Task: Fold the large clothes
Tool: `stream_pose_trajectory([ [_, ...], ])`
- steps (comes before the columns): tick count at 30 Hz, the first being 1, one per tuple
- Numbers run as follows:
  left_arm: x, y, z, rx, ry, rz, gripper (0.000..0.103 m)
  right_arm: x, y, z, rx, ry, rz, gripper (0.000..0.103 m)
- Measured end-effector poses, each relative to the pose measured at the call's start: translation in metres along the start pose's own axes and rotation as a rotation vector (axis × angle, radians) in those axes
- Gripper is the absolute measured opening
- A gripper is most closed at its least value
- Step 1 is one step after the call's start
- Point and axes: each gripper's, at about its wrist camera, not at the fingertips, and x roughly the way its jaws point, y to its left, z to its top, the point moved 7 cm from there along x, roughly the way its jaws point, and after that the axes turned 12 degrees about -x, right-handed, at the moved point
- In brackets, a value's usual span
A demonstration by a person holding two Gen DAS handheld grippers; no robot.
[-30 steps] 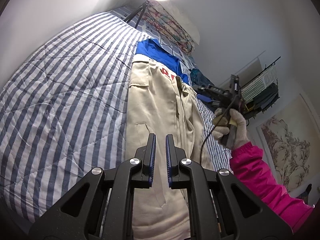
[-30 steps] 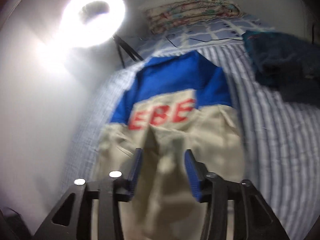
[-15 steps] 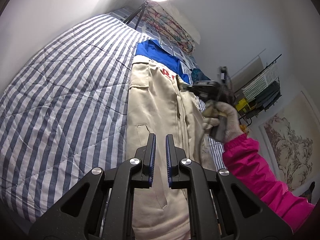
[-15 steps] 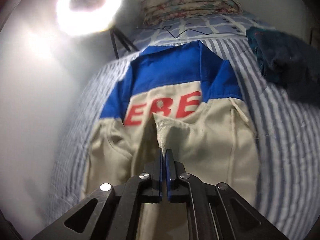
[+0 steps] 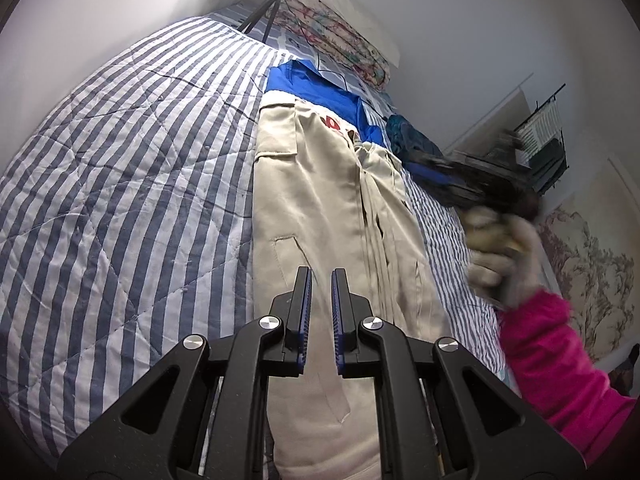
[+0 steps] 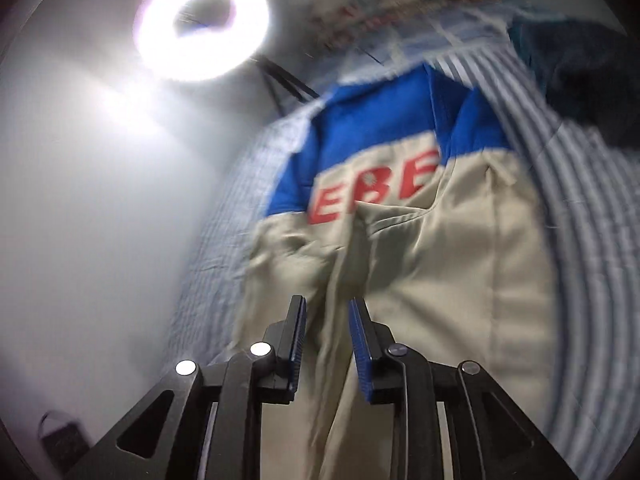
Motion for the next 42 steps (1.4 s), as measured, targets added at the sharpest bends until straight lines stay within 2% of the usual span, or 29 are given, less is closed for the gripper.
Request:
stream_pose_trajectory([
  [2, -0.003, 0.0, -0.004, 0.002, -0.002, 0.0, 0.006, -0.032, 0.014, -0.014, -0.036, 0.0, -0.002, 0.024],
  [5, -0.01, -0.004, -0.016, 0.013, -0.002, -0.006, 0.006, -0.077, 0.036, -0.055, -0.111, 0.024, -0.013, 0.024],
  [6, -0.011, -0.006, -0.02, 0.017, 0.002, -0.009, 0.006, -0.088, 0.045, -0.08, -0.142, 0.048, -0.022, 0.024],
  [9, -0.014, -0.014, -0.038, 0.043, 0.016, -0.008, 0.006, -0.1, 0.064, -0.149, -0.224, 0.132, -0.025, 0.024],
  [12, -0.015, -0.02, -0.058, 0.076, 0.024, 0.012, 0.007, -0.094, 0.073, -0.217, -0.294, 0.229, -0.063, 0.024],
  [14, -0.016, -0.022, -0.07, 0.085, 0.018, 0.031, 0.007, -0.091, 0.073, -0.245, -0.314, 0.271, -0.082, 0.024],
  [16, -0.018, -0.021, -0.081, 0.069, 0.023, 0.029, 0.007, -0.1, 0.071, -0.26, -0.323, 0.255, -0.12, 0.025],
  [17, -0.019, -0.022, -0.087, 0.05, 0.032, 0.014, 0.009, -0.11, 0.069, -0.263, -0.306, 0.222, -0.128, 0.031],
  [19, -0.017, -0.027, -0.097, 0.031, 0.046, -0.015, 0.024, -0.136, 0.059, -0.263, -0.244, 0.151, -0.181, 0.049],
  [20, -0.013, -0.032, -0.106, 0.029, 0.059, -0.03, 0.026, -0.148, 0.052, -0.263, -0.204, 0.116, -0.206, 0.066],
  [21, -0.01, -0.036, -0.111, 0.03, 0.072, -0.039, 0.026, -0.156, 0.044, -0.263, -0.16, 0.096, -0.214, 0.077],
  [26, 0.029, -0.06, -0.151, 0.045, 0.209, -0.052, 0.026, -0.161, 0.018, -0.277, -0.002, 0.155, -0.156, 0.077],
  [31, 0.063, -0.056, -0.169, 0.04, 0.249, 0.035, 0.026, -0.138, 0.025, -0.291, 0.027, 0.221, -0.088, 0.07],
  [32, 0.066, -0.058, -0.171, 0.047, 0.248, 0.031, 0.026, -0.131, 0.025, -0.294, 0.025, 0.239, -0.091, 0.062],
  [33, 0.068, -0.06, -0.172, 0.053, 0.251, 0.027, 0.023, -0.124, 0.022, -0.296, 0.025, 0.257, -0.104, 0.05],
  [34, 0.07, -0.063, -0.174, 0.061, 0.259, 0.022, 0.017, -0.123, 0.024, -0.302, 0.026, 0.261, -0.106, 0.044],
  [35, 0.069, -0.068, -0.176, 0.065, 0.265, 0.012, 0.016, -0.123, 0.023, -0.303, 0.035, 0.258, -0.099, 0.035],
  [36, 0.068, -0.071, -0.177, 0.068, 0.271, -0.001, 0.013, -0.128, 0.022, -0.302, 0.058, 0.25, -0.071, 0.022],
  [38, 0.062, -0.087, -0.185, 0.105, 0.271, -0.029, 0.013, -0.148, 0.019, -0.298, 0.124, 0.194, 0.02, 0.01],
  [39, 0.064, -0.09, -0.188, 0.129, 0.266, -0.02, 0.013, -0.162, 0.015, -0.296, 0.153, 0.156, 0.07, 0.008],
  [40, 0.069, -0.088, -0.192, 0.145, 0.27, -0.001, 0.013, -0.167, 0.012, -0.297, 0.152, 0.143, 0.077, 0.008],
  [42, 0.08, -0.08, -0.198, 0.149, 0.275, 0.045, 0.012, -0.156, 0.005, -0.313, 0.158, 0.187, 0.032, 0.008],
])
